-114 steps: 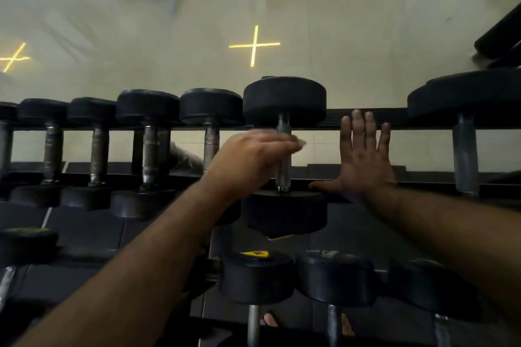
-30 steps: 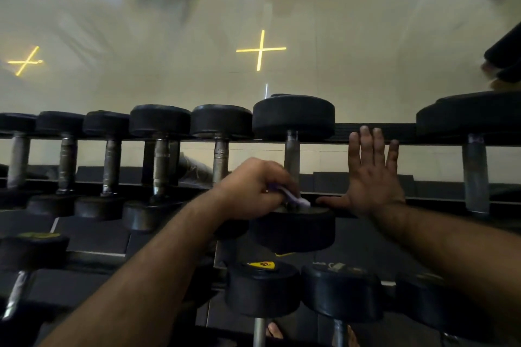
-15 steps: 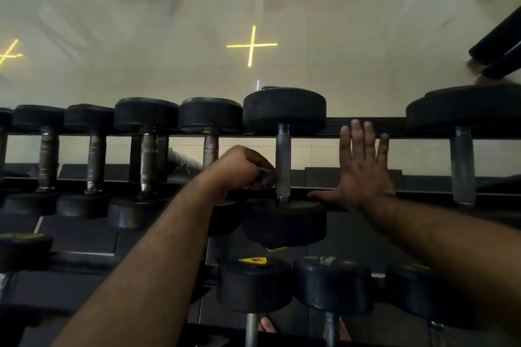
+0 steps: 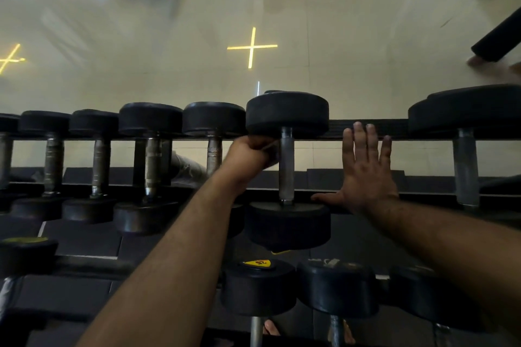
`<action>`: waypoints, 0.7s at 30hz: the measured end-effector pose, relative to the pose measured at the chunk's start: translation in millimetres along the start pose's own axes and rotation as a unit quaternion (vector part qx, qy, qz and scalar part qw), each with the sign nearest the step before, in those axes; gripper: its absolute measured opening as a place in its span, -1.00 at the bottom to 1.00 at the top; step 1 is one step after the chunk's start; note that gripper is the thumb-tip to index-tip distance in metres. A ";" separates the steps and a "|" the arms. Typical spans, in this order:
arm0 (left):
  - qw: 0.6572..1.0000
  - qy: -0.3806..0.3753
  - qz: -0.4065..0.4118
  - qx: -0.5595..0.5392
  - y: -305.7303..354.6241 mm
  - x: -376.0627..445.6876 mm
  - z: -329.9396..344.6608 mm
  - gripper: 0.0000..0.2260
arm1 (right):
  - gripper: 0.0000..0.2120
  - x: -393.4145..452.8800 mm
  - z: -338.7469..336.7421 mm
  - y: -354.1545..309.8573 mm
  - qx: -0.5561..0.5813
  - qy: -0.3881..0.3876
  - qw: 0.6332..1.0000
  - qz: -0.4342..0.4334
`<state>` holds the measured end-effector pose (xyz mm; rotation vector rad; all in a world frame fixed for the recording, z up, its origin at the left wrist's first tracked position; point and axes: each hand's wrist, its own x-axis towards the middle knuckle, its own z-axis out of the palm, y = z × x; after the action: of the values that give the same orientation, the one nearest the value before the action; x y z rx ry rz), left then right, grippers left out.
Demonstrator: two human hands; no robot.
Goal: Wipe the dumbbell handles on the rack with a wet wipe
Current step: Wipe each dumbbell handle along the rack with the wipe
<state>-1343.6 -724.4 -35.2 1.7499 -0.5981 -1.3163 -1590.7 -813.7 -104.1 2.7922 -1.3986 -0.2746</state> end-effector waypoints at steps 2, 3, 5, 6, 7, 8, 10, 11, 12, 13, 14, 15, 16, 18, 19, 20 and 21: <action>0.995 -0.085 -0.033 0.035 -2.7 -1.7 6.9 -0.73 | 0.54 0.6 -1.0 0.0 0.002 -0.005 1.000 0.000; 0.980 -0.128 -0.051 0.143 -1.6 -4.7 2.0 -0.77 | 0.54 0.8 -1.6 -0.5 0.003 -0.010 1.000 -0.002; 0.911 -0.168 -0.054 0.374 -0.5 -3.4 -17.9 -0.80 | 0.54 1.2 -0.6 -0.8 0.001 -0.012 1.000 -0.002; 0.901 -0.156 -0.044 0.402 1.2 -1.2 -24.1 -0.78 | 0.54 1.3 -0.5 -0.5 0.001 -0.011 1.000 -0.002; 0.925 -0.121 -0.032 0.358 3.7 1.2 -26.5 -0.79 | 0.54 1.2 -0.7 -0.5 0.001 -0.012 1.000 -0.003; 0.958 -0.071 -0.011 0.278 7.2 2.3 -24.1 -0.82 | 0.54 1.0 -1.0 0.1 0.002 -0.012 1.000 -0.003; 0.996 -0.014 -0.006 0.089 12.6 3.2 -8.5 -0.82 | 0.54 1.2 -0.4 0.5 0.002 -0.006 1.000 -0.004; 0.998 -0.035 -0.021 0.053 11.6 1.9 0.3 -0.79 | 0.54 1.3 0.3 0.6 0.004 -0.002 1.000 -0.004; 0.995 -0.065 -0.039 0.059 4.2 -0.7 7.5 -0.77 | 0.54 1.1 0.8 0.7 0.005 0.000 1.000 -0.005; 0.988 -0.103 -0.057 0.102 -3.2 -3.9 7.2 -0.77 | 0.54 1.1 0.7 0.7 0.007 -0.001 1.000 -0.005; 0.970 -0.134 -0.063 0.194 -4.1 -7.2 0.1 -0.80 | 0.54 1.1 0.5 0.8 0.008 -0.005 1.000 -0.005; 0.938 -0.156 -0.056 0.305 -3.6 -8.1 -11.7 -0.83 | 0.54 1.1 1.0 0.5 0.005 -0.008 1.000 -0.003; 0.903 -0.156 -0.035 0.398 -1.1 -8.4 -22.2 -0.83 | 0.55 1.4 1.9 0.8 0.000 -0.012 1.000 0.001; 0.909 -0.083 0.000 0.409 7.2 -6.0 -32.5 -0.80 | 0.55 2.7 2.7 0.9 -0.011 -0.017 1.000 0.007; 0.945 -0.031 0.013 0.325 10.3 -6.3 -28.7 -0.81 | 0.56 3.0 2.7 0.7 -0.013 -0.022 1.000 0.010; 0.974 0.022 0.013 0.227 15.1 -8.5 -20.6 -0.82 | 0.56 2.9 2.4 0.6 -0.013 -0.027 0.999 0.012; 0.983 0.044 0.012 0.176 17.6 -10.5 -11.0 -0.83 | 0.56 3.1 2.9 1.0 -0.013 -0.026 0.999 0.014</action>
<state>-1334.8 -721.9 -13.9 2.0651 -0.8379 -1.1611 -1590.1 -816.5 -107.4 2.7627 -1.4317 -0.3662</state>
